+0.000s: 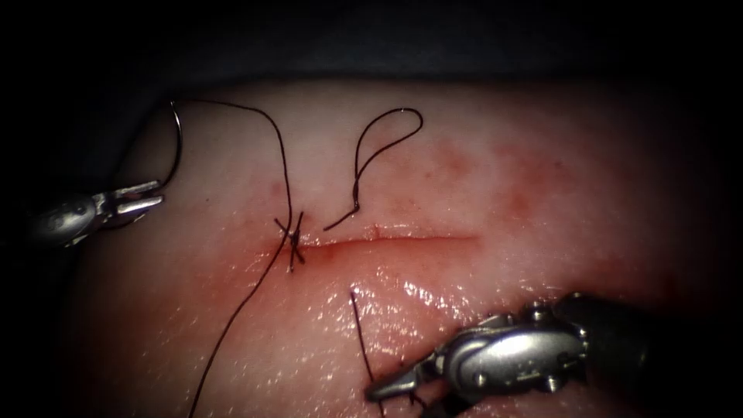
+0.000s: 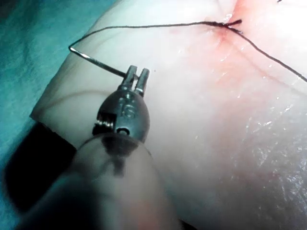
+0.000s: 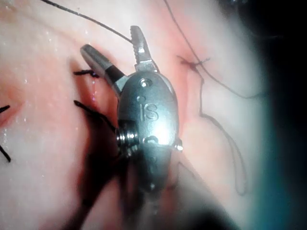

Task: Wound Closure
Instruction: Grab the suture and pull it through repeatably with the right gripper until a short tail remains.

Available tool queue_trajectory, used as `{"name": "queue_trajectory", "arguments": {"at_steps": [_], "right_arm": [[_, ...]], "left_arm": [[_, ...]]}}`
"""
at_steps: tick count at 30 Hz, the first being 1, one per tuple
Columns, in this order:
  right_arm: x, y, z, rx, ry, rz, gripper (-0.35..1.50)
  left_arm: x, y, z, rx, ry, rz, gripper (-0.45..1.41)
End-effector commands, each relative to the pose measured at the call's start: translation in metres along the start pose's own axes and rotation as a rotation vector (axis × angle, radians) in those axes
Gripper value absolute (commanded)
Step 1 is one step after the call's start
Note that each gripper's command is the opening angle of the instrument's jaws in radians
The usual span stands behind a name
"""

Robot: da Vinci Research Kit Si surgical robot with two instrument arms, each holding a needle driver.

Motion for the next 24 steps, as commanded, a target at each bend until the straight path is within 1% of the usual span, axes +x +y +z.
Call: {"name": "queue_trajectory", "arguments": {"at_steps": [1, 3, 5, 6, 7, 8, 9, 10, 11, 16, 18, 19, 20, 21, 22, 23, 24], "right_arm": [[-0.0018, 0.0028, -0.0002, -0.016, -0.009, -0.013, 1.41], [-0.0034, 0.0040, -0.0003, -0.032, -0.023, -0.024, 1.43], [-0.0047, 0.0046, -0.0002, -0.042, -0.035, -0.025, 1.43], [-0.0061, 0.0051, 0.0002, -0.052, -0.048, -0.018, 1.43], [-0.0061, 0.0051, 0.0002, -0.052, -0.048, -0.018, 1.43], [-0.0067, 0.0052, 0.0005, -0.056, -0.053, -0.023, 1.43], [-0.0080, 0.0053, 0.0011, -0.059, -0.058, -0.025, 1.41], [-0.0080, 0.0053, 0.0011, -0.059, -0.058, -0.025, 1.41], [-0.0089, 0.0051, 0.0017, -0.064, -0.068, -0.029, 1.38], [-0.0100, 0.0044, 0.0030, -0.063, -0.073, -0.040, 1.36], [-0.0102, 0.0041, 0.0034, -0.062, -0.074, -0.044, 1.33], [-0.0102, 0.0040, 0.0036, -0.062, -0.075, -0.040, 1.26], [-0.0102, 0.0040, 0.0036, -0.061, -0.075, -0.023, 1.03], [-0.0101, 0.0039, 0.0035, -0.062, -0.074, 0.006, 0.56], [-0.0100, 0.0038, 0.0033, -0.051, -0.079, 0.083, -0.09], [-0.0098, 0.0038, 0.0032, -0.029, -0.093, 0.148, -0.35], [-0.0096, 0.0039, 0.0031, 0.000, -0.114, 0.182, -0.35]], "left_arm": [[0.0000, -0.0003, 0.0009, 0.001, 0.003, 0.002, -0.45], [0.0000, -0.0003, 0.0009, 0.001, 0.003, 0.002, -0.45], [0.0000, -0.0003, 0.0009, 0.001, 0.003, 0.002, -0.45], [0.0000, -0.0004, 0.0008, 0.001, 0.003, 0.002, -0.45], [0.0000, -0.0004, 0.0008, 0.001, 0.003, 0.002, -0.45], [0.0000, -0.0004, 0.0008, 0.001, 0.003, 0.002, -0.45], [0.0000, -0.0004, 0.0008, 0.001, 0.003, 0.002, -0.45], [0.0000, -0.0004, 0.0008, 0.001, 0.003, 0.002, -0.45], [0.0000, -0.0004, 0.0008, 0.001, 0.003, 0.002, -0.45], [0.0000, -0.0004, 0.0008, 0.001, 0.003, 0.002, -0.45], [0.0000, -0.0004, 0.0008, 0.001, 0.003, 0.002, -0.45], [0.0000, -0.0004, 0.0008, 0.001, 0.003, 0.002, -0.45], [0.0000, -0.0004, 0.0009, 0.001, 0.003, 0.002, -0.45], [0.0000, -0.0004, 0.0009, 0.001, 0.003, 0.002, -0.45], [0.0000, -0.0004, 0.0009, 0.001, 0.003, 0.002, -0.45], [0.0000, -0.0004, 0.0009, 0.001, 0.003, 0.002, -0.45], [0.0000, -0.0004, 0.0009, 0.001, 0.003, 0.002, -0.45]]}}
